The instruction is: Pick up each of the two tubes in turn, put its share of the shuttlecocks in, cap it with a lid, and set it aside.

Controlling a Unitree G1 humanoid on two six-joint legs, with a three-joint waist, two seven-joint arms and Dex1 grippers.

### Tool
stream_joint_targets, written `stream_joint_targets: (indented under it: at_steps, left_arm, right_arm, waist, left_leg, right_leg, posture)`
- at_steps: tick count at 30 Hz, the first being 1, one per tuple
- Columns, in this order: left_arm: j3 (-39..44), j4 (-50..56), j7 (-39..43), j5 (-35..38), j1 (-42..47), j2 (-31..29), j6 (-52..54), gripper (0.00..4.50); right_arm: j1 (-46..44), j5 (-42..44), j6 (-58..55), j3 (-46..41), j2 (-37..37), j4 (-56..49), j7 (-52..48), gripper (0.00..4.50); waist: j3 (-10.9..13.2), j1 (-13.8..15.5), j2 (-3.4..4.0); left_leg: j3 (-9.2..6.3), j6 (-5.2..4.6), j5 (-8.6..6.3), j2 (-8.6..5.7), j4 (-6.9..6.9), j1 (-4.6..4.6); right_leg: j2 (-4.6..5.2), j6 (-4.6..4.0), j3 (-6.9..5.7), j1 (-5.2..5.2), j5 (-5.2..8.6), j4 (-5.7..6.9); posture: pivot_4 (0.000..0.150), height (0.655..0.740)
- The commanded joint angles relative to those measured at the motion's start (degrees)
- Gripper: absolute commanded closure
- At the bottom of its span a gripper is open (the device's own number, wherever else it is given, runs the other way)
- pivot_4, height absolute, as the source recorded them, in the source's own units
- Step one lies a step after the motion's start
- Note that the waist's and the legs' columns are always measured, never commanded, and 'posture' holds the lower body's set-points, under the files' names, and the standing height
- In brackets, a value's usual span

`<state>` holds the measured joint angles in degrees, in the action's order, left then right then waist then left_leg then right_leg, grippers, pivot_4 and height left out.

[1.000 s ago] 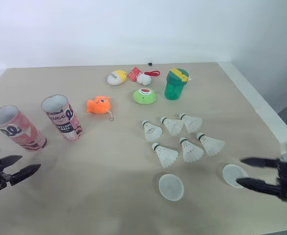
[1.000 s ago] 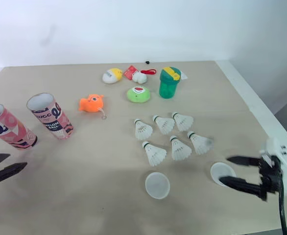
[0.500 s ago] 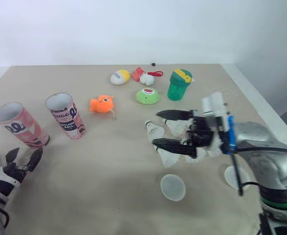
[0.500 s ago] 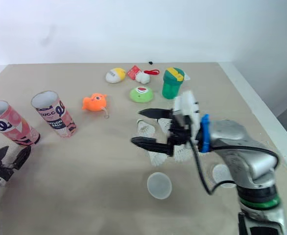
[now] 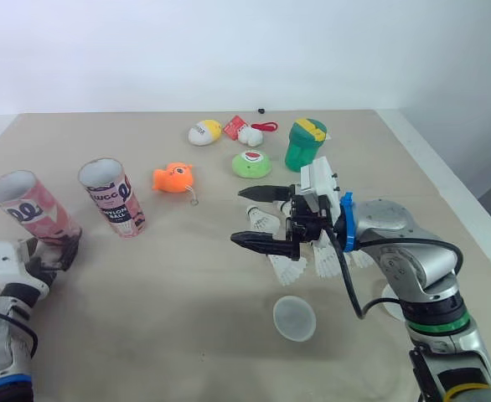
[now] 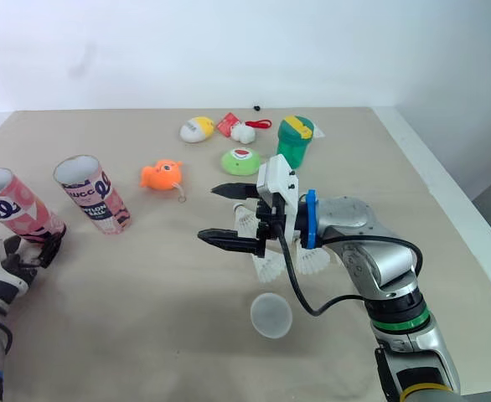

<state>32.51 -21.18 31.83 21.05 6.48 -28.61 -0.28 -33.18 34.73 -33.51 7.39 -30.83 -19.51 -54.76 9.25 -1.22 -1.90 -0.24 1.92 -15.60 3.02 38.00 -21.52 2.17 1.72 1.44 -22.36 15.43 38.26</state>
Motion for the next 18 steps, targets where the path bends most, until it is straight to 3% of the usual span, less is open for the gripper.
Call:
stream_joint_targets:
  at_steps: [1, 10, 18]
  left_arm:
    - [-1.34, -4.44, 0.56, -0.70, 2.84, -1.67, -1.66, 0.05]
    - [-3.32, -15.66, 1.73, -1.37, 10.18, -4.15, -4.74, 0.05]
    - [-4.33, -19.25, 1.90, -1.13, 12.24, -4.27, -6.90, 0.05]
  right_arm:
    - [-1.37, -0.16, 0.73, -0.12, 0.83, -0.55, 0.17, 0.00]
    - [-0.23, -1.22, 1.68, 0.46, 2.08, -0.21, 0.13, 0.00]
    - [0.69, -1.33, 1.88, 0.37, 2.18, -0.79, 0.19, 0.00]
  waist:
    - [0.00, 0.02, 0.01]
    - [-0.01, 0.03, 0.06]
    - [-0.02, 0.04, 0.15]
  left_leg:
    - [-0.01, 0.00, 0.00, 0.00, 0.00, 0.00]
    - [-0.04, 0.01, 0.01, -0.01, -0.01, -0.01]
    - [-0.05, 0.02, 0.02, -0.01, -0.01, -0.01]
  right_leg:
    - [0.00, 0.00, -0.01, 0.00, 0.00, 0.00]
    - [0.02, 0.00, -0.07, 0.01, 0.00, 0.01]
    - [0.04, 0.00, -0.10, 0.01, 0.00, 0.01]
  posture:
    - [0.150, 0.7400]
    - [0.150, 0.7400]
    - [0.150, 0.7400]
